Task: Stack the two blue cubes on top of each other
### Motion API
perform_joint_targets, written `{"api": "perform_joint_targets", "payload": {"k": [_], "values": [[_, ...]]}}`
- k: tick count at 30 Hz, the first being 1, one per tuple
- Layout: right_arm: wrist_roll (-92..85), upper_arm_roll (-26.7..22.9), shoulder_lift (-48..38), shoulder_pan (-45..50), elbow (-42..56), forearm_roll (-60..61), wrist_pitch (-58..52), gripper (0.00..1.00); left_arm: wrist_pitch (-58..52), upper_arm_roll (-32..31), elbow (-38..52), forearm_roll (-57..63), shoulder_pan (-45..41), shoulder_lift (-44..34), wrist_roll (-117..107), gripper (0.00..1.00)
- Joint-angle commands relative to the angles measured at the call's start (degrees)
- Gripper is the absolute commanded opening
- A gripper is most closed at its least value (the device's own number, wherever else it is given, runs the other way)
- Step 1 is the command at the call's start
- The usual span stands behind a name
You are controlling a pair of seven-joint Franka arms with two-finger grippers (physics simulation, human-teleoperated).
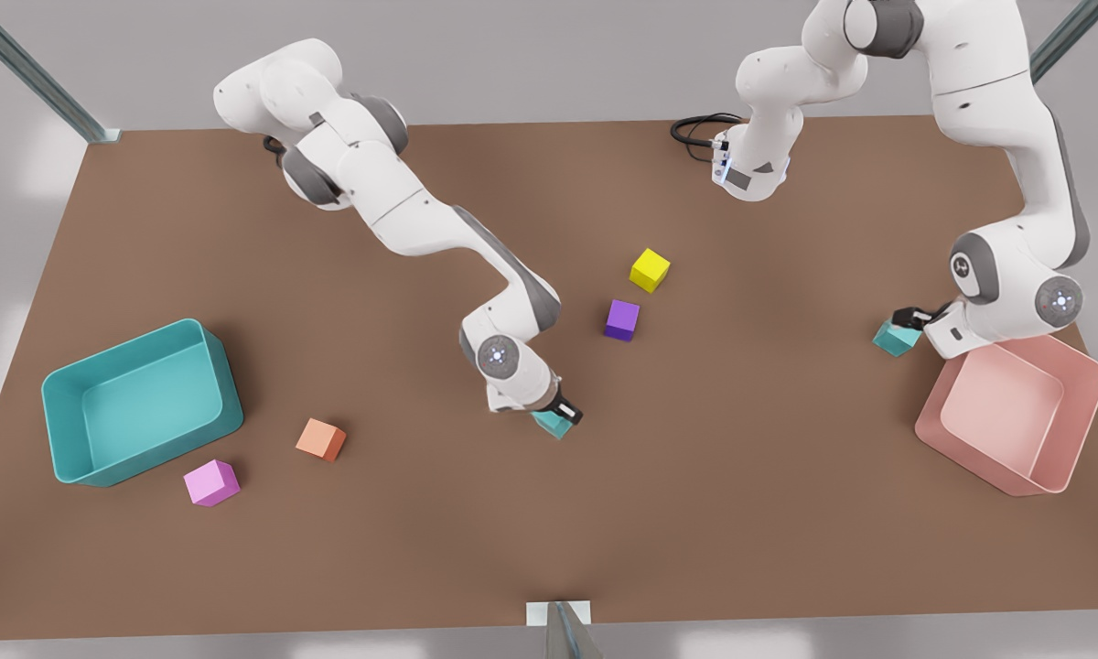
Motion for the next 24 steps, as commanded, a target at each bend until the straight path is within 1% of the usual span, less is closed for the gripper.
{"api": "perform_joint_targets", "payload": {"k": [1, 2, 3, 4, 8, 11, 13, 14, 15, 16, 18, 19, 20, 21, 22, 23, 24], "values": [[30.8, -0.1, 1.6, 0.9, 1.9, -2.0, 0.2, 0.7, 7.6, 0.1, -0.1, -0.1, 0.1, 0.8, 44.4, 1.0], [30.9, -0.5, 2.2, 1.4, 2.3, -2.3, 0.2, 0.72, 7.5, 0.2, -0.1, -0.1, 0.5, 1.2, 45.5, 1.0], [31.0, -0.6, 2.2, 1.5, 2.3, -2.3, 0.2, 0.79, 7.6, 0.2, -0.1, -0.2, 0.6, 2.1, 46.5, 1.0], [32.2, -0.6, 2.5, 1.5, 2.8, -2.7, 0.3, 1.0, 8.4, 0.2, -0.1, -1.9, 1.1, 2.7, 46.4, 1.0], [32.3, -0.6, 2.3, 1.7, 4.0, -2.8, 0.2, 1.0, 10.9, 0.2, -0.2, -3.2, 2.0, 5.0, 46.2, 1.0], [31.5, -0.6, -2.0, 1.2, 3.0, -2.7, -2.6, 1.0, 10.6, 0.2, -3.0, -5.0, 2.7, 5.1, 46.3, 1.0], [25.2, 0.2, -8.4, -3.6, 2.8, -1.7, -16.3, 1.0, 10.4, 0.4, -3.8, -5.0, 2.7, 4.8, 46.4, 1.0], [20.1, 0.2, -11.4, -6.2, 2.8, 0.4, -24.0, 1.0, 10.6, 0.9, -3.8, -4.9, 2.7, 4.5, 46.5, 1.0], [14.9, 0.2, -13.8, -8.4, 1.3, 0.7, -29.1, 1.0, 11.3, 1.1, -3.7, -4.9, 2.7, 4.5, 46.4, 1.0], [7.2, 0.0, -17.0, -11.0, -3.3, 0.7, -30.1, 1.0, 12.9, 1.4, -3.9, -5.0, 3.2, 4.7, 46.2, 1.0], [-7.6, -0.5, -18.9, -19.5, -3.9, -0.4, -37.2, 1.0, 13.2, 1.4, -5.4, -5.1, 3.4, 4.6, 46.2, 1.0], [-16.9, -0.8, -18.9, -24.2, -3.3, -6.2, -41.0, 1.0, 13.2, 1.8, -6.0, -5.1, 3.4, 4.5, 46.2, 1.0], [-24.7, -0.8, -18.9, -28.0, -3.2, -9.0, -41.6, 1.0, 13.2, 1.9, -6.8, -5.1, 3.4, 4.2, 46.2, 1.0], [-32.6, -0.8, -18.3, -33.4, -3.2, -9.2, -41.3, 1.0, 13.2, 1.9, -7.7, -5.1, 3.4, 3.6, 46.2, 1.0], [-42.9, -0.8, -17.9, -36.7, -2.2, -9.3, -40.8, 1.0, 13.2, 2.2, -7.9, -5.1, 3.4, 3.5, 46.2, 1.0], [-49.7, -0.9, -18.2, -38.8, -0.6, -9.5, -41.3, 1.0, 14.0, 2.2, -7.9, -5.1, 3.3, 3.6, 46.2, 1.0], [-52.4, -0.8, -21.7, -40.2, -0.7, -10.5, -43.1, 1.0, 15.4, 2.2, -7.9, -5.1, 3.4, 3.7, 46.1, 1.0]]}}
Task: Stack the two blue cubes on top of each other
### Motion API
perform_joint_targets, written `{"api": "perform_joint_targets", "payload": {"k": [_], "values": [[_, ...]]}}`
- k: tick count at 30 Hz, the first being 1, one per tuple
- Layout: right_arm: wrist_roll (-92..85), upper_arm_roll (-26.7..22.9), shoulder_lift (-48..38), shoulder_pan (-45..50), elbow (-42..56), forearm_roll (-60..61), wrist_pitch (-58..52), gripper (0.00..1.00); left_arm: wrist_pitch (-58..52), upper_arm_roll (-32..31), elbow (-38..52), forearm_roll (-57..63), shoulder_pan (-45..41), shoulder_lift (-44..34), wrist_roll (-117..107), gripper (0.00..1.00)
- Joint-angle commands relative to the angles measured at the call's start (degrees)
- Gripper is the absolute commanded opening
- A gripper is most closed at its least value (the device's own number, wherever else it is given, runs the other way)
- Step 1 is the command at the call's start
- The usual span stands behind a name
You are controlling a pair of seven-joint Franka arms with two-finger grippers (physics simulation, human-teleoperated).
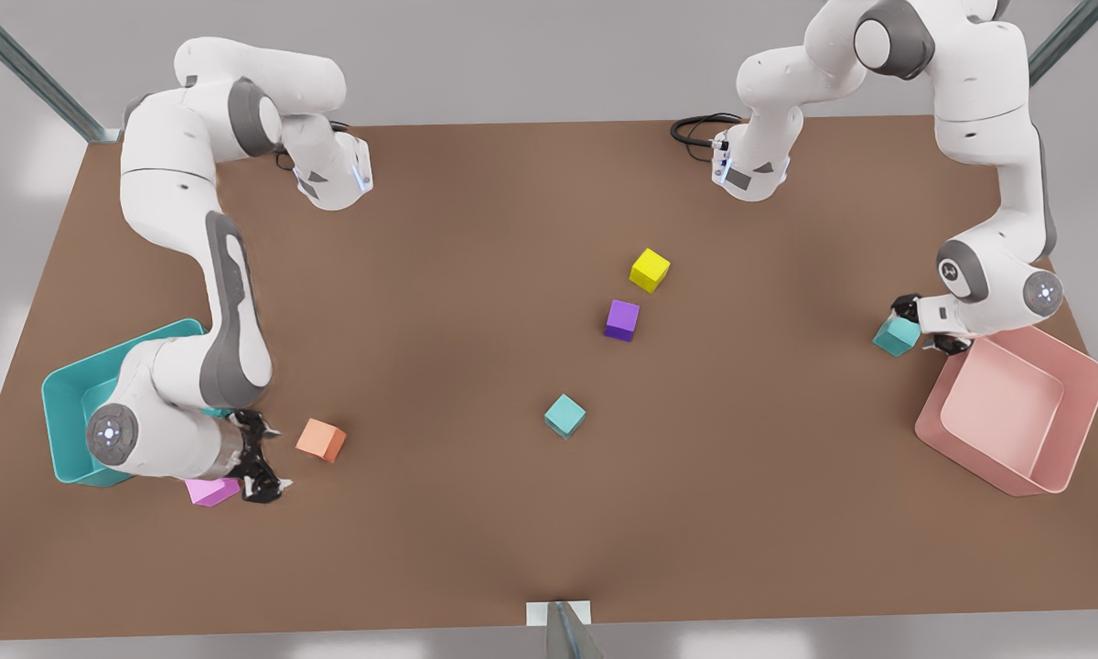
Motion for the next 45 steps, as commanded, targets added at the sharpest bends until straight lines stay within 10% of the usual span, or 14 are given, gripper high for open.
{"api": "perform_joint_targets", "payload": {"k": [1, 5, 9, 33, 37, 45], "values": [[-56.7, 0.1, -4.7, -1.7, 0.3, -2.8, -13.5, 1.0, 2.7, 0.1, -0.1, -0.1, 0.0, 0.4, 11.4, 1.0], [-68.6, 0.4, -19.1, -0.7, 0.5, -7.4, -27.1, 1.0, 3.5, 0.1, -1.0, -0.1, 0.5, 1.0, 1.2, 1.0], [-69.5, 1.4, -35.6, -1.0, -19.8, -6.9, -11.5, 1.0, 3.4, 0.9, -2.3, -0.1, 0.6, 1.0, 0.2, 1.0], [-63.7, 1.2, -31.9, -0.8, -18.7, -8.0, -12.9, 1.0, 10.4, 1.1, -3.4, -0.3, 1.1, 6.9, -2.7, 1.0], [-63.7, 1.2, -31.8, -0.8, -18.6, -8.0, -12.9, 1.0, 10.2, 1.1, -3.4, -0.3, 1.1, 6.6, -2.6, 0.7], [-63.8, 1.2, -31.4, -0.8, -18.2, -8.0, -12.9, 1.0, -11.6, 0.6, -3.0, -3.0, -17.4, -11.0, -39.3, 0.7]]}}
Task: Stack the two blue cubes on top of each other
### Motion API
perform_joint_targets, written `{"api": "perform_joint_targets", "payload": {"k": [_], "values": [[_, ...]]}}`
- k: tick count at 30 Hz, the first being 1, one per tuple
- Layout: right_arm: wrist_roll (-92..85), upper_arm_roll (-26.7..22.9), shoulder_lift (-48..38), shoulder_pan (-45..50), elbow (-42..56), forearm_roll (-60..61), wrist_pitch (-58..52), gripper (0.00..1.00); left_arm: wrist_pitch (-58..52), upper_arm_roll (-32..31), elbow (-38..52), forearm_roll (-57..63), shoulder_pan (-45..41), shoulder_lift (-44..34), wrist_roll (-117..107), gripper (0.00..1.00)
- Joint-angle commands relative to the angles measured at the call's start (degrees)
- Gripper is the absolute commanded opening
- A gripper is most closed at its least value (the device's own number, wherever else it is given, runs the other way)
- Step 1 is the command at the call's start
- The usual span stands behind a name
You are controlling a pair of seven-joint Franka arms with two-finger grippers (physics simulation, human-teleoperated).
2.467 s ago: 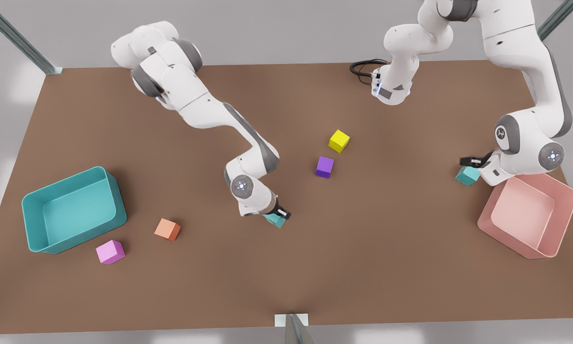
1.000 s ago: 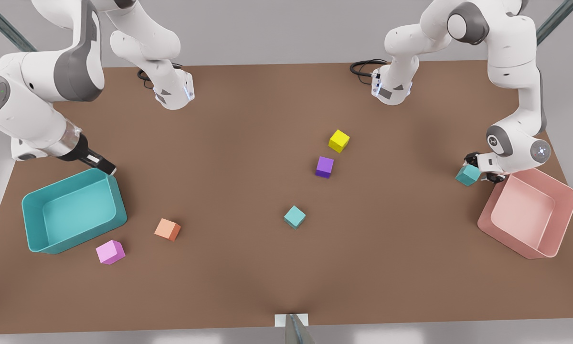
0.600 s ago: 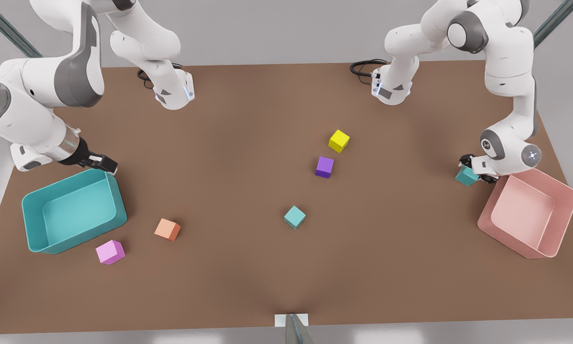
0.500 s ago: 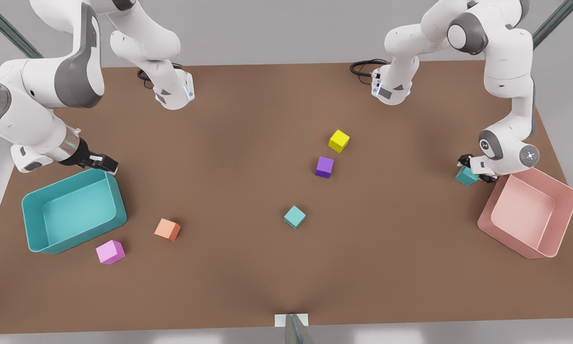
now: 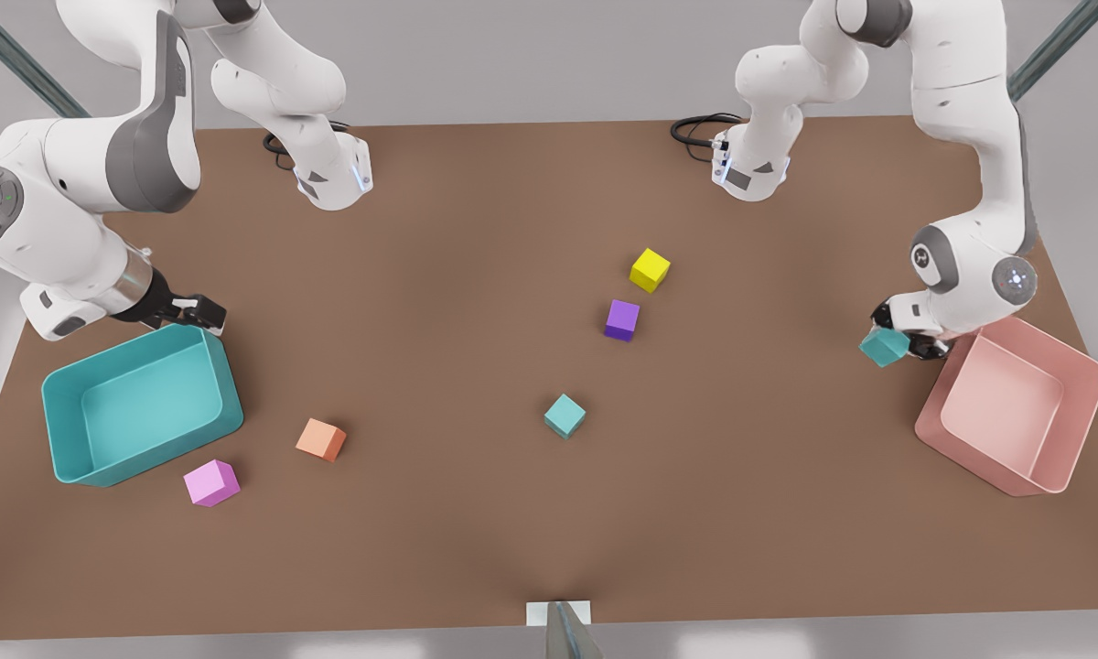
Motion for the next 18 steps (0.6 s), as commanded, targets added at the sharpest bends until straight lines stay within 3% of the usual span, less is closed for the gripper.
{"api": "perform_joint_targets", "payload": {"k": [1, 4, 6, 10, 13, 18], "values": [[-5.1, 0.0, -0.1, 0.0, 0.0, -0.1, 0.0, 1.0, -10.9, -0.3, 1.6, -2.8, -9.9, -1.0, -41.5, 0.7], [-5.0, -0.1, 0.0, 0.0, 0.0, -0.2, 0.1, 1.0, -10.9, -0.7, 10.7, -8.1, -26.3, 5.6, -65.6, 0.71], [-4.9, 0.0, 0.0, 0.0, 0.0, -0.5, 0.1, 1.0, -11.0, -0.9, 22.1, -12.5, -32.9, 14.6, -80.4, 0.71], [-4.9, -0.1, 0.0, 0.0, 0.1, -0.6, 0.1, 1.0, -14.7, -2.9, 50.6, -18.9, -33.2, 33.5, -104.7, 0.72], [-4.9, -0.1, 0.0, 0.0, 0.0, -0.5, 0.1, 1.0, -16.7, -3.2, 66.4, -20.0, -33.3, 42.3, -113.5, 0.72], [-4.9, -0.1, 0.2, 0.0, 0.0, -0.6, 0.1, 1.0, -14.5, -3.2, 70.3, -21.0, -33.2, 45.7, -115.0, 0.72]]}}
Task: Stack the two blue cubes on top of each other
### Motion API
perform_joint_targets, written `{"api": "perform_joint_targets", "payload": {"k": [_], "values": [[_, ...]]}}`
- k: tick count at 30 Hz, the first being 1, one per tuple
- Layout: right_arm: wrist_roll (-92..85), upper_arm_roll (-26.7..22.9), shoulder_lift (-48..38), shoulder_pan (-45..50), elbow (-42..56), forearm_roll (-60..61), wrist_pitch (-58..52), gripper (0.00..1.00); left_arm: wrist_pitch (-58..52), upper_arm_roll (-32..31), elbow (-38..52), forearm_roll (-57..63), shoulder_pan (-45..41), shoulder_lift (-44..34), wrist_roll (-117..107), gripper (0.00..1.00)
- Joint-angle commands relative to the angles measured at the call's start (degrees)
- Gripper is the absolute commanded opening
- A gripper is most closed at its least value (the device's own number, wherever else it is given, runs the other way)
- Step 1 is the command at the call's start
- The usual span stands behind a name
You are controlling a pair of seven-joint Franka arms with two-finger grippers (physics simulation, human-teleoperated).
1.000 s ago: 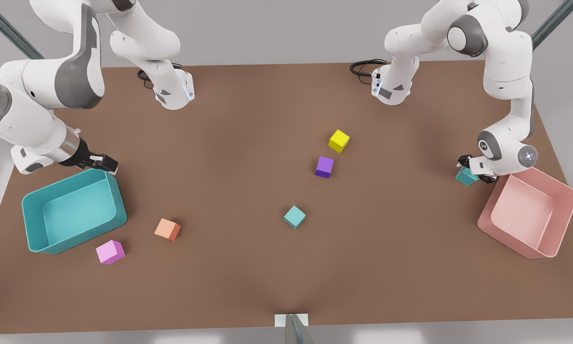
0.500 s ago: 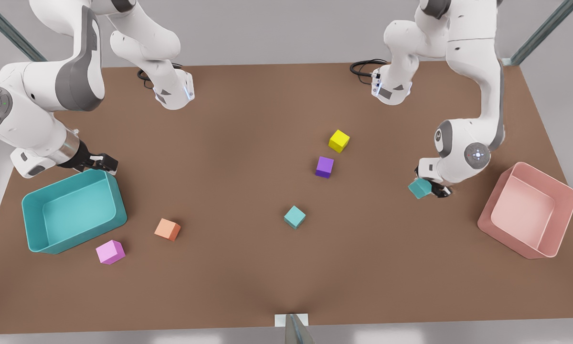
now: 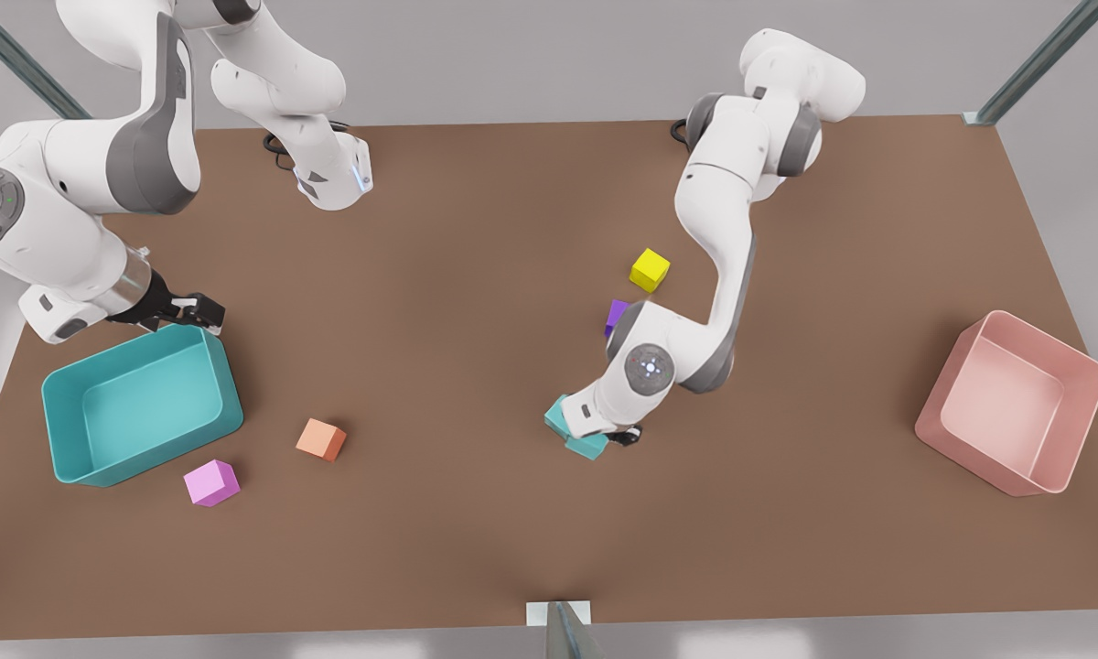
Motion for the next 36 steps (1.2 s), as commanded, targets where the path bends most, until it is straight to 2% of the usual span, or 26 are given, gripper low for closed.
{"api": "perform_joint_targets", "payload": {"k": [1, 3, 5, 10, 14, 20, 25, 28, 30, 36], "values": [[-1.7, 0.0, 0.1, 0.0, 0.0, 0.0, 0.0, 1.0, -0.6, 0.0, 0.3, -1.1, 0.0, 0.4, -51.7, 0.72], [-1.6, 0.0, 0.1, 0.0, 0.0, 0.0, -0.1, 1.0, -1.0, -1.1, 0.1, -2.0, 0.0, 0.6, -51.7, 0.72], [-1.0, 0.1, 0.1, 0.1, 0.0, 0.0, -0.1, 1.0, -8.5, -1.8, 0.0, -2.0, 0.0, 0.6, -51.2, 0.72], [-0.9, 0.1, 0.3, 0.1, 0.0, -0.3, -0.5, 1.0, -11.0, -4.3, 0.0, -1.8, -0.2, 0.8, -51.6, 0.72], [0.1, 0.2, 0.5, 0.2, 0.0, -0.5, -0.5, 1.0, -10.6, -4.3, 0.0, -1.8, -0.2, 1.9, -51.5, 0.72], [1.9, 0.3, 0.9, 1.0, 0.0, -0.5, -1.3, 1.0, -3.7, -4.2, 0.1, -1.7, -0.2, 1.8, -51.8, 0.73], [2.4, 0.3, 1.0, 1.0, 0.0, -0.5, -1.2, 1.0, -3.9, -4.3, 0.0, -1.5, -0.7, 2.3, -51.8, 0.73], [2.7, 0.2, 1.0, 1.0, 0.0, -0.5, -1.3, 1.0, -3.8, -4.3, 0.0, -1.5, -1.1, 2.7, -51.8, 0.78], [2.7, 0.3, 1.3, 1.0, 0.0, -0.5, -1.3, 1.0, -3.7, -4.3, 0.0, -1.5, -1.1, 2.8, -51.8, 1.0], [2.7, 0.2, 1.4, 0.9, 0.1, -0.5, -1.3, 1.0, -5.7, -4.3, 0.0, -1.8, -1.0, 1.0, -52.5, 1.0]]}}
